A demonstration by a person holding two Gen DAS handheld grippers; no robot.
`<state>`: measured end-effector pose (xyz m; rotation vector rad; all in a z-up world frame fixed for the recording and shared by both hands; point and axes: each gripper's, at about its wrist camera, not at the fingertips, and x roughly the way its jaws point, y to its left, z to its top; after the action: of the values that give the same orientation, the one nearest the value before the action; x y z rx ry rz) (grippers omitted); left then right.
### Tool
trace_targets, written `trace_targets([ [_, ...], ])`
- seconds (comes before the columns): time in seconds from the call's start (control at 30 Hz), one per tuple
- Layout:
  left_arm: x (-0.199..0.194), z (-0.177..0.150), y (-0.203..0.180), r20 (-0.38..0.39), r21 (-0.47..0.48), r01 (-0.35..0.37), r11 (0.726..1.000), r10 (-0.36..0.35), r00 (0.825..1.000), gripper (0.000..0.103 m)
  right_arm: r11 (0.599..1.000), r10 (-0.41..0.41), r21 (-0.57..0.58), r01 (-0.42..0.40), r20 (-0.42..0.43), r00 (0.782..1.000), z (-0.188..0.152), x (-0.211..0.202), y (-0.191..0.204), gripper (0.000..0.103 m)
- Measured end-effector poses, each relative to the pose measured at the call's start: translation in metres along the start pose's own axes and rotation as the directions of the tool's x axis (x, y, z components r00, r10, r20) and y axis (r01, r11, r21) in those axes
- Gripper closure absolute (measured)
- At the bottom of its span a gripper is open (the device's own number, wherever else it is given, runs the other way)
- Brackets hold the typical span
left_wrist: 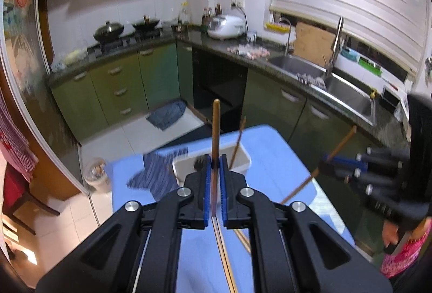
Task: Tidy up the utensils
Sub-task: 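Drop the chopsticks into the white holder with both grippers, then lower the left gripper onto a wooden chopstick and close on it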
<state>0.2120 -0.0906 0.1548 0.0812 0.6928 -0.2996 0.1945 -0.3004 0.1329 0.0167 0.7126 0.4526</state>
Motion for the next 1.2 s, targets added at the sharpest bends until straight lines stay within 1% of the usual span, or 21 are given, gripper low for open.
trace_targets([
  [0.2, 0.006, 0.040, 0.004, 0.059, -0.018, -0.032, 0.999, 0.033, 0.998, 0.097, 1.000, 0.008, 0.010, -0.008, -0.014, 1.000, -0.001, 0.008, -0.010, 0.097],
  [0.3, 0.022, 0.053, 0.007, 0.061, -0.025, -0.049, 0.998, 0.051, 0.997, 0.097, 1.000, 0.003, 0.020, -0.002, -0.028, 1.000, -0.006, 0.013, -0.015, 0.097],
  [0.37, 0.035, 0.056, 0.010, 0.043, -0.030, -0.060, 0.998, 0.061, 0.997, 0.097, 1.000, 0.000, 0.027, 0.001, -0.032, 0.999, -0.008, 0.015, -0.020, 0.097],
  [0.43, 0.055, 0.055, 0.014, 0.004, -0.036, -0.066, 0.997, 0.066, 0.998, 0.097, 0.999, -0.001, 0.032, 0.002, -0.033, 0.999, -0.010, 0.017, -0.024, 0.097],
  [0.63, 0.098, 0.032, 0.021, -0.107, -0.036, -0.078, 0.996, 0.074, 0.992, 0.097, 0.999, 0.002, 0.044, -0.002, -0.010, 1.000, -0.004, 0.016, -0.028, 0.097],
  [0.73, 0.106, 0.019, 0.022, -0.136, -0.037, -0.068, 0.997, 0.062, 0.989, 0.097, 0.999, 0.011, 0.049, -0.012, 0.017, 1.000, 0.008, 0.014, -0.025, 0.097],
  [0.8, 0.103, 0.013, 0.023, -0.135, -0.037, -0.063, 0.997, 0.057, 0.989, 0.096, 0.999, 0.016, 0.049, -0.018, 0.039, 0.999, 0.019, 0.012, -0.022, 0.097],
  [0.83, 0.098, 0.011, 0.024, -0.127, -0.038, -0.060, 0.997, 0.055, 0.990, 0.095, 0.998, 0.021, 0.054, -0.024, 0.055, 0.998, 0.026, 0.011, -0.022, 0.097],
  [0.87, 0.094, 0.009, 0.026, -0.120, -0.039, -0.059, 0.998, 0.054, 0.991, 0.088, 0.998, 0.023, 0.059, -0.027, 0.067, 0.997, 0.031, 0.010, -0.021, 0.097],
  [0.9, 0.090, 0.009, 0.027, -0.112, -0.039, -0.060, 0.997, 0.055, 0.992, 0.075, 0.997, 0.024, 0.067, -0.030, 0.087, 0.996, 0.039, 0.009, -0.021, 0.097],
  [0.97, 0.080, 0.007, 0.030, -0.089, -0.037, -0.069, 0.997, 0.066, 0.994, 0.063, 0.996, 0.024, 0.079, -0.033, 0.115, 0.993, 0.054, 0.007, -0.021, 0.097],
  [1.07, 0.066, 0.003, 0.034, -0.061, -0.034, -0.081, 0.996, 0.079, 0.995, 0.063, 0.995, -0.003, 0.097, -0.013, 0.169, 0.986, 0.077, 0.008, -0.021, 0.097],
  [1.13, 0.059, 0.001, 0.036, -0.051, -0.041, -0.075, 0.996, 0.073, 0.996, 0.063, 0.994, -0.020, 0.107, 0.000, 0.179, 0.984, 0.089, 0.015, -0.020, 0.097],
  [1.2, 0.054, -0.003, 0.038, -0.048, -0.039, -0.070, 0.997, 0.068, 0.996, 0.063, 0.993, -0.047, 0.112, 0.028, 0.169, 0.984, 0.098, 0.030, -0.019, 0.097],
])
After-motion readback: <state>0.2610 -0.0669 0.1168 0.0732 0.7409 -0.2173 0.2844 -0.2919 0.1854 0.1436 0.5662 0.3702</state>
